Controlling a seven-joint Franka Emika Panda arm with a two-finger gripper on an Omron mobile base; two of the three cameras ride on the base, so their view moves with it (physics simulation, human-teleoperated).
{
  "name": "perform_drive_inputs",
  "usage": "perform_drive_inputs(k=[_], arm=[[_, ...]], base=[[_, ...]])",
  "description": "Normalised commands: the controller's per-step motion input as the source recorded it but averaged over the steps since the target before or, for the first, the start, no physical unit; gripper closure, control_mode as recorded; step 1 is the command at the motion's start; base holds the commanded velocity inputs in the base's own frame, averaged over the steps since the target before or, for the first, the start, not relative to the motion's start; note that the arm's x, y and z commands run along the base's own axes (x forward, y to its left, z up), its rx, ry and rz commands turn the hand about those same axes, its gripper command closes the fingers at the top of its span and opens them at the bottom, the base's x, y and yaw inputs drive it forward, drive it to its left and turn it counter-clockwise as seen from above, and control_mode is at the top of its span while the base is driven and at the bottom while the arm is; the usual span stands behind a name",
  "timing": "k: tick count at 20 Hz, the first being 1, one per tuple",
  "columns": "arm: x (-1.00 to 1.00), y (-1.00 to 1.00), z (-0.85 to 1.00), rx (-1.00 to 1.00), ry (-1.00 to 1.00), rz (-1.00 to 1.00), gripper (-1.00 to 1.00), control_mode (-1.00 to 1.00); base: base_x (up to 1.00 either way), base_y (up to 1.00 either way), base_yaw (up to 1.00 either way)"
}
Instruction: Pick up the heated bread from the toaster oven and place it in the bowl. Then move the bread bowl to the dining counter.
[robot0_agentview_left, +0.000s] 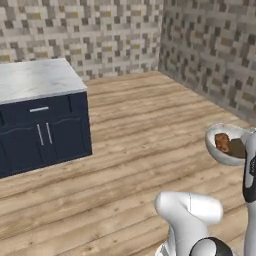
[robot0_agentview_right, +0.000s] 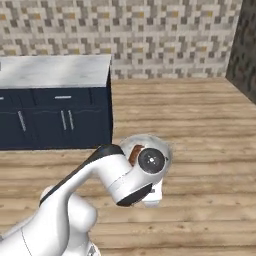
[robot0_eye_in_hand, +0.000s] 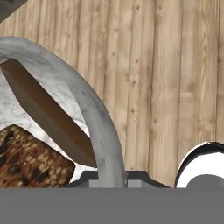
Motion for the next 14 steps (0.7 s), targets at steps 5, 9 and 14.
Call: perform_drive_inputs(k=[5,9,14], arm=[[0.0,0.0,0.0,0.0,0.0,0.0,1.0,1.0],[0.0,0.0,0.0,0.0,0.0,0.0,1.0,1.0],[0.0,0.0,0.0,0.0,0.0,0.0,1.0,1.0]], base=[[0.95,0.83,0.5],[1.0,0.99,0.36],[1.0,1.0,0.24]])
